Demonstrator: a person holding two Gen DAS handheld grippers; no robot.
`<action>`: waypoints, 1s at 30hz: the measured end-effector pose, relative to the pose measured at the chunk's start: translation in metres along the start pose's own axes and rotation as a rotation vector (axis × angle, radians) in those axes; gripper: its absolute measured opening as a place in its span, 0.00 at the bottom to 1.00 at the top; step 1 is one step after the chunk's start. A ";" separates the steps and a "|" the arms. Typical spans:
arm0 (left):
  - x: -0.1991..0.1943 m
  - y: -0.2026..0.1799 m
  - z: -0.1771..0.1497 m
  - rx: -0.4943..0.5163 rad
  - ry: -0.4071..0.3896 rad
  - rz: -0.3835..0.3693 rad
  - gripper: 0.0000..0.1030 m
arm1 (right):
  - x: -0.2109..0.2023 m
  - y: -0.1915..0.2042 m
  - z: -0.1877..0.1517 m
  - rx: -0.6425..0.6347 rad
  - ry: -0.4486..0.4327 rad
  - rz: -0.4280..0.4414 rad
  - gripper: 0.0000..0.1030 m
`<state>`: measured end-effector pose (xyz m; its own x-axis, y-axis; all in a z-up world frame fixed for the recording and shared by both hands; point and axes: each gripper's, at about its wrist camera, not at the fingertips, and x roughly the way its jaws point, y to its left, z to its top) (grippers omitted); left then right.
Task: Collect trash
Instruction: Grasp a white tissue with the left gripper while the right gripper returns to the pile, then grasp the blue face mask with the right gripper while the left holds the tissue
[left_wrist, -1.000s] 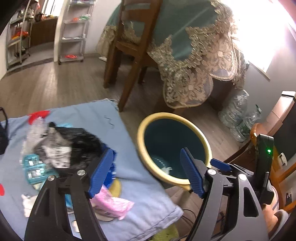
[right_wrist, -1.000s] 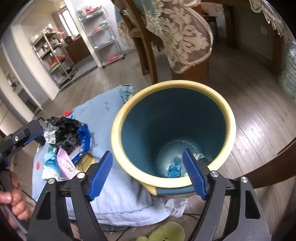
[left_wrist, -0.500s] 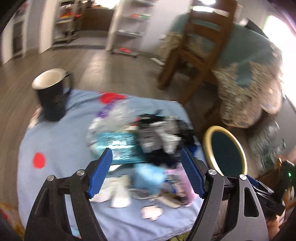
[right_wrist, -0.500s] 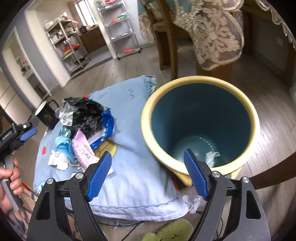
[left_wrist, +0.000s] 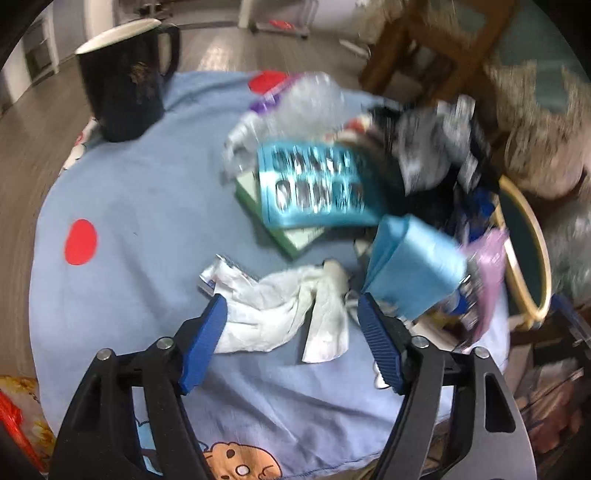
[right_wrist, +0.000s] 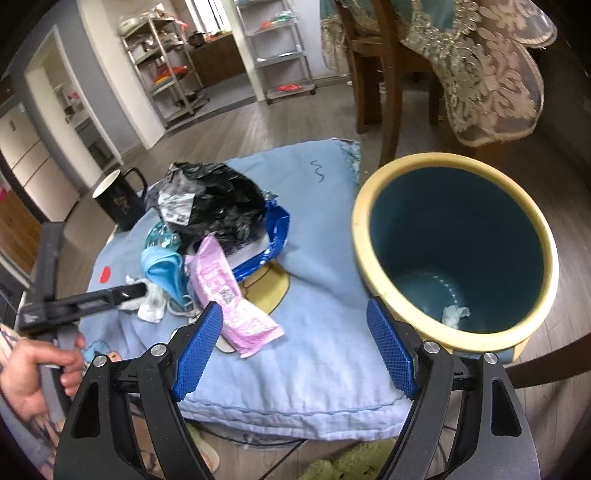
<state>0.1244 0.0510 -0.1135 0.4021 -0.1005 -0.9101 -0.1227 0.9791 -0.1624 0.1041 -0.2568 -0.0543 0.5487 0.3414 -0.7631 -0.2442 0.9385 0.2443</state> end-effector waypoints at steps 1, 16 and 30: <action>0.004 -0.002 -0.001 0.018 0.011 0.014 0.65 | 0.001 0.001 0.000 -0.003 0.003 0.000 0.78; -0.028 0.000 -0.003 0.008 -0.031 0.036 0.10 | 0.005 0.023 -0.004 -0.066 0.002 0.021 0.78; -0.058 0.047 0.005 -0.246 -0.160 -0.001 0.10 | 0.030 0.125 0.007 -0.477 -0.004 0.073 0.78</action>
<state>0.0993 0.1040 -0.0664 0.5379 -0.0536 -0.8413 -0.3309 0.9045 -0.2692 0.0952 -0.1289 -0.0422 0.5195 0.4070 -0.7513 -0.6212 0.7837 -0.0049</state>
